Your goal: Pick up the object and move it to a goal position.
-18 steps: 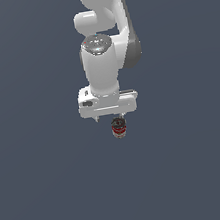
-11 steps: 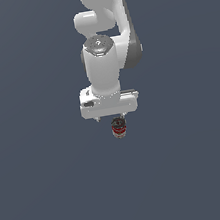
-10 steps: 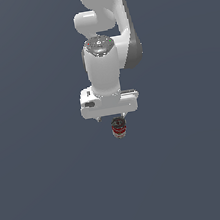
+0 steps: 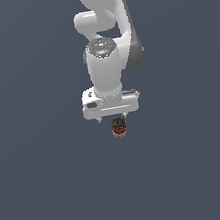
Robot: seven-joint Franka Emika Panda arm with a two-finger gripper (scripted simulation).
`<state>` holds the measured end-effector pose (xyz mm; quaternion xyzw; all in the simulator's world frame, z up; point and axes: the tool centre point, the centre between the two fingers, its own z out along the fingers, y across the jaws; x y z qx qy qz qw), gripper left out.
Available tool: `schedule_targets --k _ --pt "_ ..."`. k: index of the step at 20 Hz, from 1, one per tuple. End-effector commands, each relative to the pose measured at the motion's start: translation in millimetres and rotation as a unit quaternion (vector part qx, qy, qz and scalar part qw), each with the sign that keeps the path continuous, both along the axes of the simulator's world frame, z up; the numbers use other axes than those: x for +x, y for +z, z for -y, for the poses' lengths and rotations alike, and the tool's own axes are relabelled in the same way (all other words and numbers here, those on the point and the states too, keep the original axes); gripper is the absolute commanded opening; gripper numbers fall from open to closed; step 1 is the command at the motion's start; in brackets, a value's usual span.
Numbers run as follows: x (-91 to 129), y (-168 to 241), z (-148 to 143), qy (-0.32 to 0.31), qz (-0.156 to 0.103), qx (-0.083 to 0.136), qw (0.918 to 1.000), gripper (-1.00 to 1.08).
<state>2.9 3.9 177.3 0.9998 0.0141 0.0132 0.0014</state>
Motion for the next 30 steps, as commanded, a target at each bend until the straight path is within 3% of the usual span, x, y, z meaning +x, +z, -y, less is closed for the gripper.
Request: schedule_targets --k 1,10,17,30 --pt "-3.5 -9.2 -4.9 0.002 -0.003 0.0 1.0 1.0" --pt "-21.0 -48.4 -25.1 0.011 -0.013 0.001 0.9999 1.0" --pt "-21.3 -53.9 -25.3 0.011 -0.013 0.001 0.9998 1.0" --pt "-22.1 -99.9 -25.8 0.011 -0.013 0.001 0.9998 1.0"
